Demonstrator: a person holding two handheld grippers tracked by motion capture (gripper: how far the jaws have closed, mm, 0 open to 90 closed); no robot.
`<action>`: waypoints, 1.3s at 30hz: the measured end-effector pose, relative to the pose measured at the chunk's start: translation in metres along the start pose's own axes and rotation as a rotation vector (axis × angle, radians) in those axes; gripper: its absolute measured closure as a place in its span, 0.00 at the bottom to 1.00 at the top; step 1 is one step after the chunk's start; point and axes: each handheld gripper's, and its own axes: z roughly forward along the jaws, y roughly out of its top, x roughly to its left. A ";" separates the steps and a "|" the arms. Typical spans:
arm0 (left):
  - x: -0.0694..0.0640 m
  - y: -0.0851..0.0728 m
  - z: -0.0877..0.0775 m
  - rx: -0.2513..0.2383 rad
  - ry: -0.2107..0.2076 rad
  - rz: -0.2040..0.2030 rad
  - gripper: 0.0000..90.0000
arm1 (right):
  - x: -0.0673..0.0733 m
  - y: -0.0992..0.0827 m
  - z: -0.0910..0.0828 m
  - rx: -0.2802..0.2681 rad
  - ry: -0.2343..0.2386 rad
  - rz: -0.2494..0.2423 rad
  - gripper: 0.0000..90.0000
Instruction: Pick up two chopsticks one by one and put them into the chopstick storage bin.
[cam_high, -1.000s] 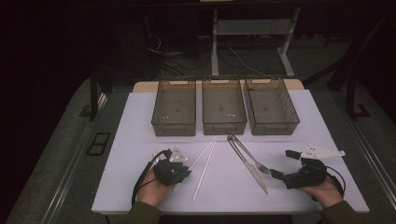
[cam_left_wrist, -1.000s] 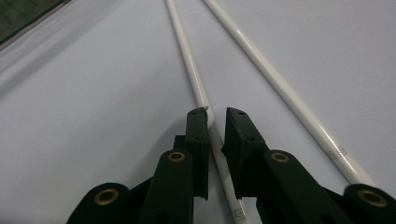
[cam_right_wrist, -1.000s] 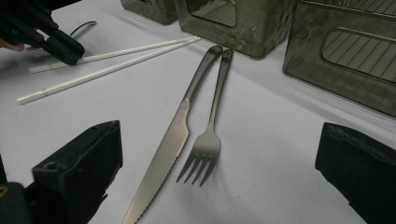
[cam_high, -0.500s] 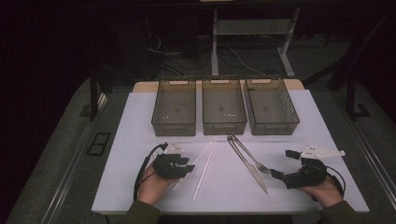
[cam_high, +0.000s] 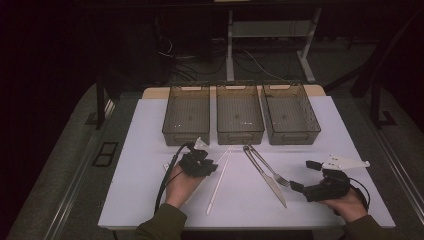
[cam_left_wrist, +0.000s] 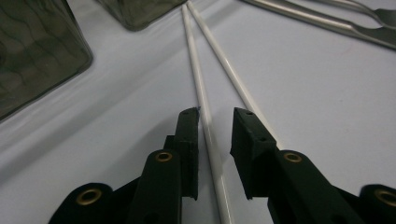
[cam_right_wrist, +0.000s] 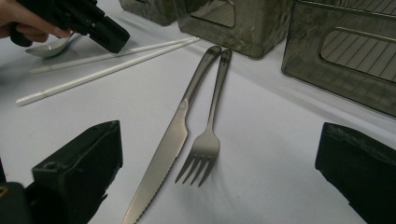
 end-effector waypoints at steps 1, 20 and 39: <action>0.000 0.000 0.000 0.009 0.007 0.004 0.81 | 0.000 0.000 0.000 0.000 0.000 -0.001 0.01; -0.007 -0.002 0.003 0.028 0.059 -0.013 0.94 | 0.001 0.000 0.000 0.001 -0.001 -0.002 0.01; -0.012 -0.002 -0.006 -0.037 0.032 -0.043 0.95 | 0.000 0.000 0.000 -0.001 0.000 -0.003 0.01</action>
